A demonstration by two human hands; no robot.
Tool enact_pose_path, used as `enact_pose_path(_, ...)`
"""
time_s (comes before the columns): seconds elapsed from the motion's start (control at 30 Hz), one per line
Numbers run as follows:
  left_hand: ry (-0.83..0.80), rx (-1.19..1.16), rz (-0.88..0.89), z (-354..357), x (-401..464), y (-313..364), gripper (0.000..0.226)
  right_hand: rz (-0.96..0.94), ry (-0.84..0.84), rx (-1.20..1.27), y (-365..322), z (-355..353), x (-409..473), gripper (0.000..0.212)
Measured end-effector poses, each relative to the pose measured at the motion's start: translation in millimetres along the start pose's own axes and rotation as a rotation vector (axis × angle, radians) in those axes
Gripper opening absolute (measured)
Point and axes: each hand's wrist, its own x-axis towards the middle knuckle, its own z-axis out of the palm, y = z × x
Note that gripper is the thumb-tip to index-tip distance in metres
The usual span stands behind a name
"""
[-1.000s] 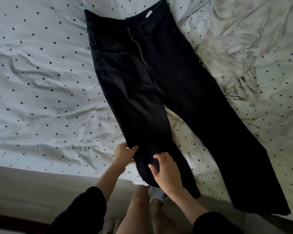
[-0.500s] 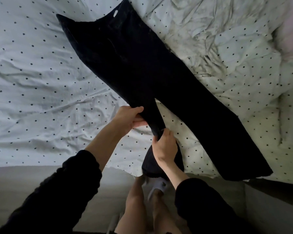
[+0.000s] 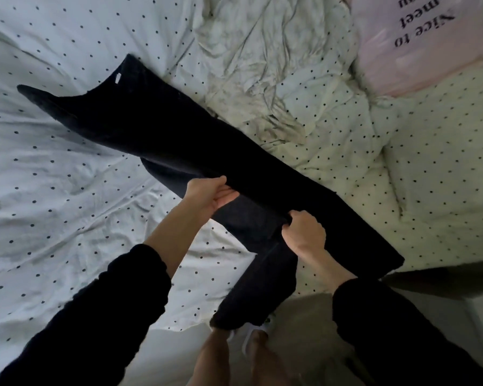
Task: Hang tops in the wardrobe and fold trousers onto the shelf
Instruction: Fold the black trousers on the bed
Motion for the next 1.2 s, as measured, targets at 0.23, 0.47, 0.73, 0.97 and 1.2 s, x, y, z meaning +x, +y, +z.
enact_pose_path(0.23, -0.159, 0.301, 0.142, 18.2, 23.0, -2.6, 0.035, 0.003, 0.155, 0.139, 22.3, -71.5, 77.2, 0.03)
enact_pose_path(0.47, -0.17, 0.906, -0.083, 2.1, 13.5, -133.9, 0.053, -0.019, -0.226, 0.239, 80.0, 5.0, 39.6, 0.032)
enact_pose_path(0.73, -0.01, 1.359, 0.206, 75.2, -11.8, -175.5, 0.019, 0.033, -0.382, 0.501, 170.5, -5.2, 39.2, 0.023)
enact_pose_path(0.97, -0.096, 0.853, 0.045, 207.9, -7.8, -212.4, 0.01, 0.213, -0.378, 0.753, 267.1, -83.6, 49.1, 0.032)
enact_pose_path(1.2, -0.266, 1.29, -0.001, 236.8, 22.1, -249.5, 0.042, 0.202, -0.454, 0.54, 336.2, -69.9, 56.1, 0.054)
